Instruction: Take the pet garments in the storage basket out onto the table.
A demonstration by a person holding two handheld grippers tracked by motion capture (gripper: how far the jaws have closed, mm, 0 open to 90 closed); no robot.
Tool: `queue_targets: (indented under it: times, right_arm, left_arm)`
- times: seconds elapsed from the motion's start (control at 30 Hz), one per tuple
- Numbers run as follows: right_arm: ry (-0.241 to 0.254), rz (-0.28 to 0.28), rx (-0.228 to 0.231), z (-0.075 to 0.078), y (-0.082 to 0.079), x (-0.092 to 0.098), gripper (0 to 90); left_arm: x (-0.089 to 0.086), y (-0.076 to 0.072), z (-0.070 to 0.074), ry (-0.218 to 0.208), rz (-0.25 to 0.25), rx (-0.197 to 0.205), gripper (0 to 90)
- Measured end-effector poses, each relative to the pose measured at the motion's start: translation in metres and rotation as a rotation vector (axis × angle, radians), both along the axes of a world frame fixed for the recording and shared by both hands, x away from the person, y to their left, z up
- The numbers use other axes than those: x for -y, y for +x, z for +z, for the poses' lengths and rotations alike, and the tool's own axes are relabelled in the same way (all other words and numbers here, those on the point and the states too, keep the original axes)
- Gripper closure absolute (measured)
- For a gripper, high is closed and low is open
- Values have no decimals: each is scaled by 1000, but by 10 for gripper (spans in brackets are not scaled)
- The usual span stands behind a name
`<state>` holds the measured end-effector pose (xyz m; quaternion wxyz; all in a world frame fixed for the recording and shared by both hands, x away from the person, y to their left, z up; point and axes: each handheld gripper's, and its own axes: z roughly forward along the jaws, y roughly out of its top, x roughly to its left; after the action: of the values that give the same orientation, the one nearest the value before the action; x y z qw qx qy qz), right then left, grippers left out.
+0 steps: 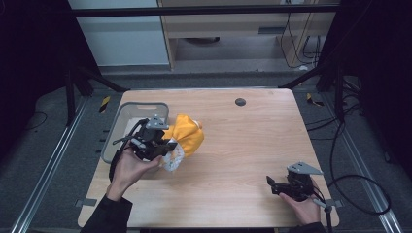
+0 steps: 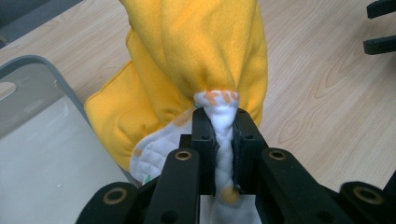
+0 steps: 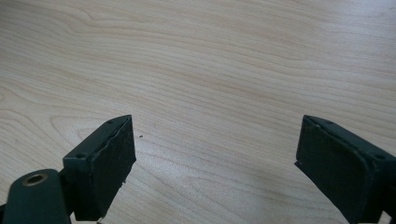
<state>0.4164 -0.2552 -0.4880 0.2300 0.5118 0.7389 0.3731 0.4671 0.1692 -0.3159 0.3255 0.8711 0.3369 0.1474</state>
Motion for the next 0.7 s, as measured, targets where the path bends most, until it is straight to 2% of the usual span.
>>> queue_targets:
  times: [0.7]
  right_arm:
    - [6, 1, 2, 0, 0, 0, 118]
  left_arm:
    - [38, 3, -7, 10, -74, -8, 819]
